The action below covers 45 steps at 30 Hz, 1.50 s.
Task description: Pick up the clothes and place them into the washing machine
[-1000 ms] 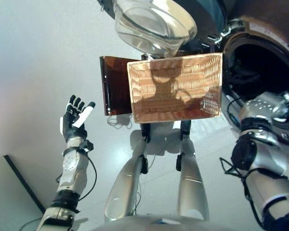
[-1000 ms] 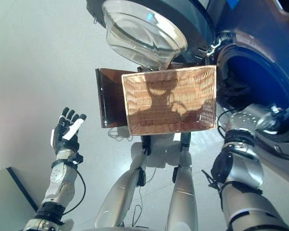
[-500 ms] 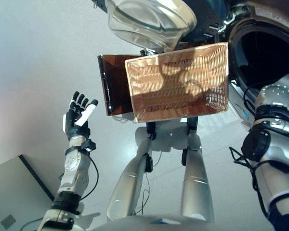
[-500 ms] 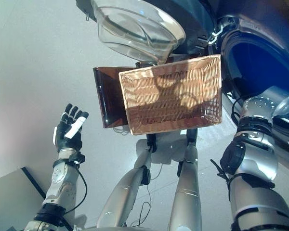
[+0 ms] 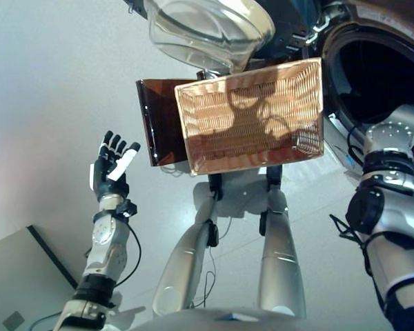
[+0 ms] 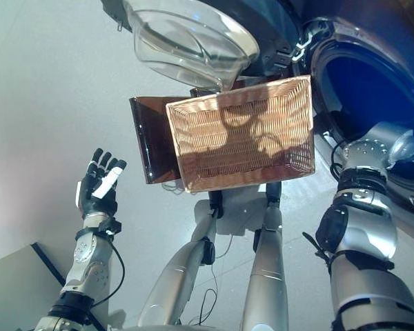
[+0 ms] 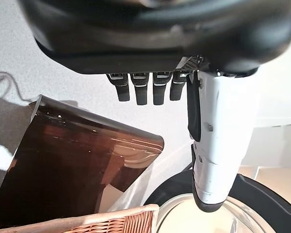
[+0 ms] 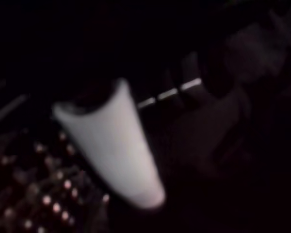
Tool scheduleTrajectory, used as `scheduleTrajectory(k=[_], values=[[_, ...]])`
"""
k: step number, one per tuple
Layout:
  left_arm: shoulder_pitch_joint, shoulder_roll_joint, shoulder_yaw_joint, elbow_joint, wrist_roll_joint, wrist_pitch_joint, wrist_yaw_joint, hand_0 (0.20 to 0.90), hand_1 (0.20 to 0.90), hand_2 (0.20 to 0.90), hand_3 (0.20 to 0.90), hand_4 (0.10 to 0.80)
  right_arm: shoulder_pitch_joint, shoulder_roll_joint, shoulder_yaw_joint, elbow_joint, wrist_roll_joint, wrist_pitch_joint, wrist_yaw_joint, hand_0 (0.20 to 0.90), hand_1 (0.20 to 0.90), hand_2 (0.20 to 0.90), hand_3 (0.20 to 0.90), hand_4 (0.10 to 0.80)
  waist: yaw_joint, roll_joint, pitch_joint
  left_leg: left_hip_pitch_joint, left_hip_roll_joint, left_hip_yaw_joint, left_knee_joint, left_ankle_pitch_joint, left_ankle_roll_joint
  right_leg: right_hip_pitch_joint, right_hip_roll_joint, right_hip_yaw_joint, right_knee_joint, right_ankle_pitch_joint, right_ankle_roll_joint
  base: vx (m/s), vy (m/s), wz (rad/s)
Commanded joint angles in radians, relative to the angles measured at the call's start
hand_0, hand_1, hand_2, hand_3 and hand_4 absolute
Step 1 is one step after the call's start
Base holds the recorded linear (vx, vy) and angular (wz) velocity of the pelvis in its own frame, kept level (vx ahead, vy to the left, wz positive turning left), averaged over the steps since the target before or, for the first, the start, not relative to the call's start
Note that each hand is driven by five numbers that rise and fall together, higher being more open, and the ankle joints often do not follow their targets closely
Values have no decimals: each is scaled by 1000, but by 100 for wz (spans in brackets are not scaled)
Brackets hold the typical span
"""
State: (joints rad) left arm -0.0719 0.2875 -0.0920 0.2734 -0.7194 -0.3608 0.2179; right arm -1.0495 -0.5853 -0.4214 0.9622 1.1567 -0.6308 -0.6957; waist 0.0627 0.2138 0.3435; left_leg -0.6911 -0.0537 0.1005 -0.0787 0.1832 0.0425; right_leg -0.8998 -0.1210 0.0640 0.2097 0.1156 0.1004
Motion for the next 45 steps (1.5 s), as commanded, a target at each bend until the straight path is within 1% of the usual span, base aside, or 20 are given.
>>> scheduleTrajectory(k=[1,7,10,14,16,17,19,20,21,22,23,25,27,30,32,34,35,38,42,45], values=[[54,50,89,-70,-4,-116,3,900,900,900,900,800,47,-179,103,-62,-88,-81,53,900,900,900,900,800,0,9,-76,62,10,2,-9,-99,-105,59,30,-52,-100,-14,-14,0,0,0],[57,50,102,-62,-13,-115,1,900,900,900,900,800,66,-158,92,-66,-73,-80,68,900,900,900,900,800,-1,1,-81,66,13,-1,-9,-100,-104,69,32,-57,-106,-12,-14,0,0,0],[60,47,109,-59,-12,-113,-1,900,900,900,900,800,70,-140,80,-67,-52,-95,76,900,900,900,900,800,0,1,-84,68,13,-1,-9,-101,-104,75,30,-59,-112,-11,-13,0,0,0],[69,44,115,-55,-21,-112,-2,900,900,900,900,800,76,-104,46,-100,-14,-146,84,900,900,900,900,800,1,1,-90,73,12,-3,-9,-104,-103,86,31,-59,-122,-8,-14,0,0,0],[72,41,112,-55,-26,-112,-1,900,900,900,900,800,77,-82,27,-119,-17,-179,65,900,900,900,900,800,1,2,-94,74,11,-4,-9,-105,-102,89,32,-59,-124,-9,-14,0,0,0],[72,39,110,-55,-26,-113,-1,900,900,900,900,800,79,-79,23,-116,-20,-176,58,900,900,900,900,800,2,2,-96,75,11,-4,-9,-105,-101,91,31,-60,-124,-9,-14,0,0,0],[72,41,108,-50,-23,-115,-1,900,900,900,900,800,85,-74,30,-106,-45,-160,42,900,900,900,900,800,4,1,-99,78,12,-5,-9,-106,-100,94,31,-61,-125,-9,-14,10,15,-3],[71,42,108,-49,-19,-116,-2,900,900,900,900,800,90,-79,39,-97,-62,-138,43,900,900,900,900,800,5,0,-99,80,13,-4,-9,-107,-100,96,32,-63,-126,-9,-13,2,1,-4],[71,45,110,-52,-12,-123,-6,900,900,900,900,800,113,-86,74,-73,-113,-74,61,900,900,900,900,800,3,-8,-99,84,15,-3,-9,-107,-99,100,33,-64,-127,-7,-13,0,-4,-3],[73,44,110,-53,-12,-124,-6,900,900,900,900,800,111,-88,74,-71,-117,-69,59,900,900,900,900,800,3,-8,-99,86,15,-2,-9,-107,-99,102,33,-64,-128,-7,-13,-5,-3,-5],[69,47,113,-57,-10,-131,-10,900,900,900,900,800,134,-95,123,-61,-166,-15,86,900,900,900,900,800,3,-17,-98,94,17,0,-9,-108,-97,110,34,-66,-127,-6,-13,-7,-5,-5],[71,45,113,-57,-10,-131,-13,900,900,900,900,800,145,-89,133,-52,-170,-6,96,900,900,900,900,800,0,-22,-95,103,18,2,-9,-110,-96,117,36,-66,-125,-7,-13,-5,-4,-5],[71,41,119,-48,-12,-128,-20,900,900,900,900,800,190,-63,161,-31,-193,34,130,900,900,900,900,800,-4,-37,-95,122,20,3,-9,-112,-90,130,38,-66,-116,-10,-14,3,-4,-4],[74,37,126,-38,-10,-127,-23,900,900,900,900,800,227,-35,179,-37,-215,51,150,900,900,900,900,800,-8,-49,-93,139,19,3,-7,-110,-86,148,39,-66,-114,-13,-14,0,0,0],[76,30,140,-31,-2,-128,-27,900,900,900,900,800,289,5,208,-62,-271,80,172,900,900,900,900,800,-14,-66,-93,152,19,0,0,-115,-83,173,36,-70,-116,-13,-14,-2,-3,2],[79,29,143,-30,3,-128,-29,900,900,900,900,800,313,21,209,-67,-284,92,181,900,900,900,900,800,-17,-71,-94,159,18,-3,1,-117,-82,185,35,-72,-118,-13,-14,6,-7,7],[77,23,150,-21,13,-130,-29,900,900,900,900,800,353,46,235,-72,-346,115,184,900,900,900,900,800,-20,-80,-100,170,17,-4,1,-118,-82,205,33,-76,-124,-12,-13,7,1,7],[77,18,159,-14,23,-133,-26,900,900,900,900,800,391,76,249,-97,-380,125,190,900,900,900,900,800,-26,-87,-101,184,15,-8,1,-120,-82,228,33,-83,-137,-9,-14,6,-5,6],[68,11,165,5,37,-136,-17,900,900,900,900,800,455,142,293,-125,-438,148,210,900,900,900,900,800,-30,-112,-111,220,16,-14,4,-126,-79,287,34,-96,-168,1,-12,0,0,0],[71,8,169,11,45,-131,-18,900,900,900,900,800,489,164,315,-155,-469,159,218,900,900,900,900,800,-34,-122,-109,236,17,-14,6,-130,-78,309,35,-98,-179,5,-11,0,0,0]])
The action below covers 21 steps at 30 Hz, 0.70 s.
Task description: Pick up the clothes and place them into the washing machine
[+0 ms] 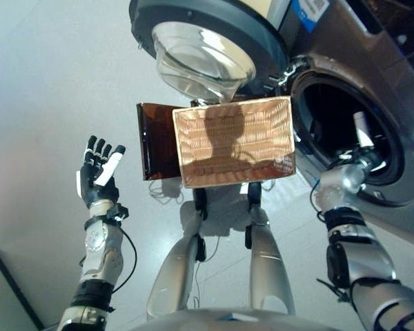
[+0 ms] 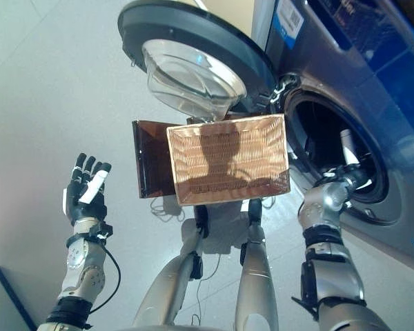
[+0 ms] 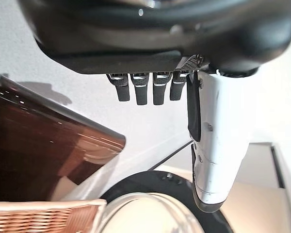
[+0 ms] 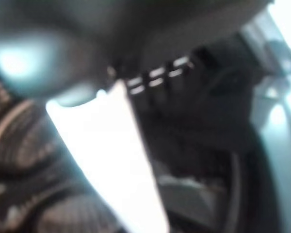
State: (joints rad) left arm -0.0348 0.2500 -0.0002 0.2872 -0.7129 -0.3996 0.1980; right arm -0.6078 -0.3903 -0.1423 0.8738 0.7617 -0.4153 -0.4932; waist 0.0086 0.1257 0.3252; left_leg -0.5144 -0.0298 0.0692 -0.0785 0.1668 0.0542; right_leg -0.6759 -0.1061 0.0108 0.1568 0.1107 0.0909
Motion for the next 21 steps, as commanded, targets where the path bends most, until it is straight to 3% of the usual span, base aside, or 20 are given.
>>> scheduleTrajectory(k=[1,13,21], values=[[36,45,79,-4,41,-92,3,900,900,900,900,800,55,-24,39,-75,-80,-53,20,900,900,900,900,800,19,-36,-89,62,-7,17,7,-115,-89,91,20,-47,-130,12,-1,0,0,0],[39,30,90,49,91,-78,8,900,900,900,900,800,196,40,182,-122,-268,33,81,900,900,900,900,800,14,-92,-97,160,-1,11,1,-118,-87,218,24,-65,-175,23,1,7,-1,0],[40,16,62,130,144,-56,-1,900,900,900,900,800,264,36,292,-114,-435,94,134,900,900,900,900,800,19,-122,-118,280,8,-4,-8,-130,-92,355,34,-79,-200,7,2,61,-17,3]])
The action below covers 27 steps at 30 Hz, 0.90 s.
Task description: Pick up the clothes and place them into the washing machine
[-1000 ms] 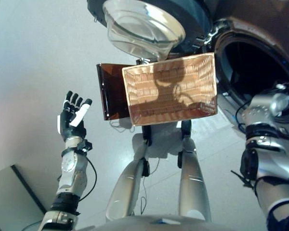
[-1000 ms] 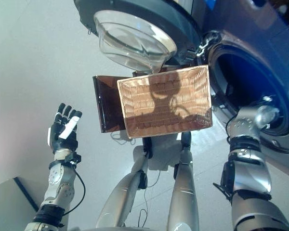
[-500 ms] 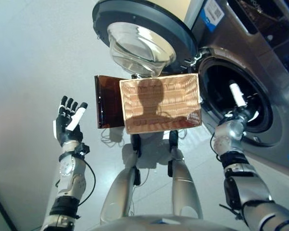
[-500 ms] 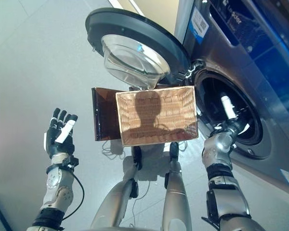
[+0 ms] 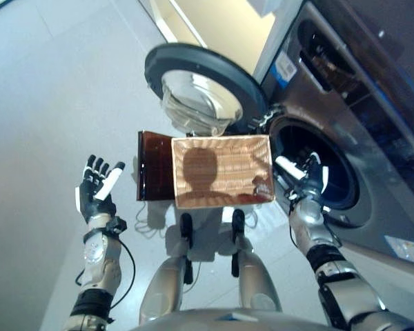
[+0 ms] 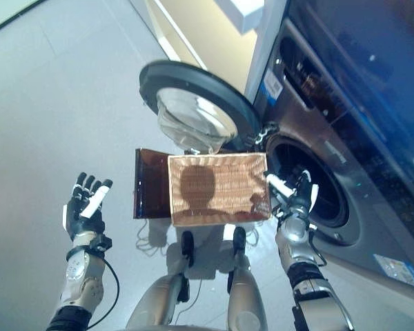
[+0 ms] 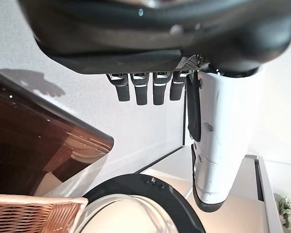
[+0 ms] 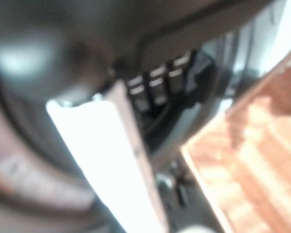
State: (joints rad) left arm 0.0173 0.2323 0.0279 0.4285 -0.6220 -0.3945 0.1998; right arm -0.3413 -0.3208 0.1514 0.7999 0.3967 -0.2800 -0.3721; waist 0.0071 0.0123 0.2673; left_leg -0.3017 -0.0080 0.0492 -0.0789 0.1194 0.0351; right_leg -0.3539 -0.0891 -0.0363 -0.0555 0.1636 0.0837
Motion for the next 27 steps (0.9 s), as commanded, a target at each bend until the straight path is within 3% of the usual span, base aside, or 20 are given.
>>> scheduleTrajectory(k=[1,9,15,27], values=[[-12,33,28,4,66,-55,-4,900,900,900,900,800,5,-29,1,-37,-73,-41,19,900,900,900,900,800,20,-13,-66,79,-9,15,-8,-83,-75,46,17,-36,9,-49,10,47,-24,4],[-30,31,-4,133,118,-29,-22,900,900,900,900,800,64,-1,29,0,-58,-30,91,900,900,900,900,800,25,-34,-109,188,5,9,-8,-95,-76,152,34,-44,9,-79,5,59,-29,0],[-7,40,1,219,180,2,-48,900,900,900,900,800,195,-1,21,-25,-36,-26,180,900,900,900,900,800,25,-42,-164,280,9,13,-8,-111,-77,247,44,-42,7,-108,5,70,-14,-2],[-8,47,9,379,279,15,-27,900,900,900,900,800,263,19,37,64,-217,4,149,900,900,900,900,800,32,-49,-233,347,12,4,-8,-124,-83,343,51,-64,-22,-119,7,16,-6,7]])
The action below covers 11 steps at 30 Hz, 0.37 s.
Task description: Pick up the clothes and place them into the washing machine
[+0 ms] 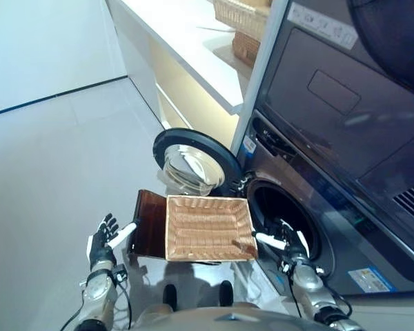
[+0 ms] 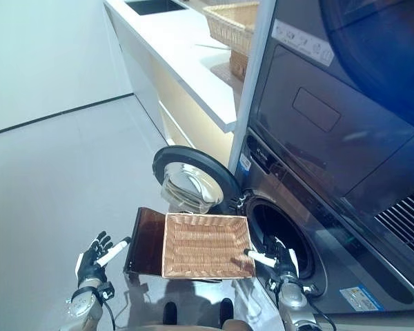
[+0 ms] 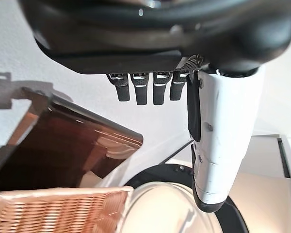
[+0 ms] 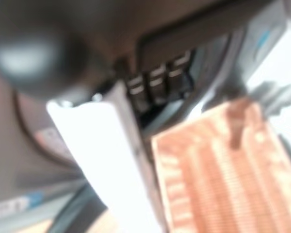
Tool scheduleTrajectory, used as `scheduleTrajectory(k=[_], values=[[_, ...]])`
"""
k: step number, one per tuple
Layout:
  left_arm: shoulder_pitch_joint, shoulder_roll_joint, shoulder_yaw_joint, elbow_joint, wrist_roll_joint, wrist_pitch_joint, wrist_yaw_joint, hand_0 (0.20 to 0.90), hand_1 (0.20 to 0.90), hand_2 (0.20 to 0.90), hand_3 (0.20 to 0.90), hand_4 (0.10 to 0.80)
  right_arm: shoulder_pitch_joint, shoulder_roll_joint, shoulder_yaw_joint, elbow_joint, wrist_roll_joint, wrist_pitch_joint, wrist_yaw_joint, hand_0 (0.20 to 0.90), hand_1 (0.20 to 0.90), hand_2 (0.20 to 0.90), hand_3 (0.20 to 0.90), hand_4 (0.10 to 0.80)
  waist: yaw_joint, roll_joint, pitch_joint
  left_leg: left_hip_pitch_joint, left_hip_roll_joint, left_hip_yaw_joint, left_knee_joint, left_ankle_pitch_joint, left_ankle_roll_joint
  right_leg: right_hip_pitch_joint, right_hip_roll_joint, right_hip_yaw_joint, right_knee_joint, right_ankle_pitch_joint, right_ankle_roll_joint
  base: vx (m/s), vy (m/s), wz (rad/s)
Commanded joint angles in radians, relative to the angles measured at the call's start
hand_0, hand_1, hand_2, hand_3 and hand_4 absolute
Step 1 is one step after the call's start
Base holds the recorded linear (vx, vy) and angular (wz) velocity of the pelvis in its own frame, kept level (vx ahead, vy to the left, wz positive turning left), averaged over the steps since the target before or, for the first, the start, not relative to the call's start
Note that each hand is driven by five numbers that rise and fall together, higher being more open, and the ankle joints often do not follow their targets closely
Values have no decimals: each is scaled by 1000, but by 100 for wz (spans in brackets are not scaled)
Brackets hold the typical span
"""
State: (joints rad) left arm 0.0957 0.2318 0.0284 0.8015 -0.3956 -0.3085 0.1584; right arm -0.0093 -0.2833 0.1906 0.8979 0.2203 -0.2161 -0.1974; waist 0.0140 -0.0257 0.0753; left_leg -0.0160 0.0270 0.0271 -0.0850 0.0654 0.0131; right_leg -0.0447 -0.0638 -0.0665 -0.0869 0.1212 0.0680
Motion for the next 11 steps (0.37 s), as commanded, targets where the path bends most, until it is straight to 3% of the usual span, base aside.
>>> scheduleTrajectory(k=[1,11], values=[[-83,45,2,10,70,-67,22,900,900,900,900,800,-63,-7,2,-28,-39,-60,-28,900,900,900,900,800,27,-13,-48,67,-23,25,-2,-72,-61,46,26,-38,5,-79,22,1,-4,9],[-72,29,-15,20,61,-58,13,900,900,900,900,800,-36,41,-25,26,2,-58,-51,900,900,900,900,800,31,-10,-64,97,-31,2,-2,-80,-52,88,18,-57,9,-89,24,25,8,9]])
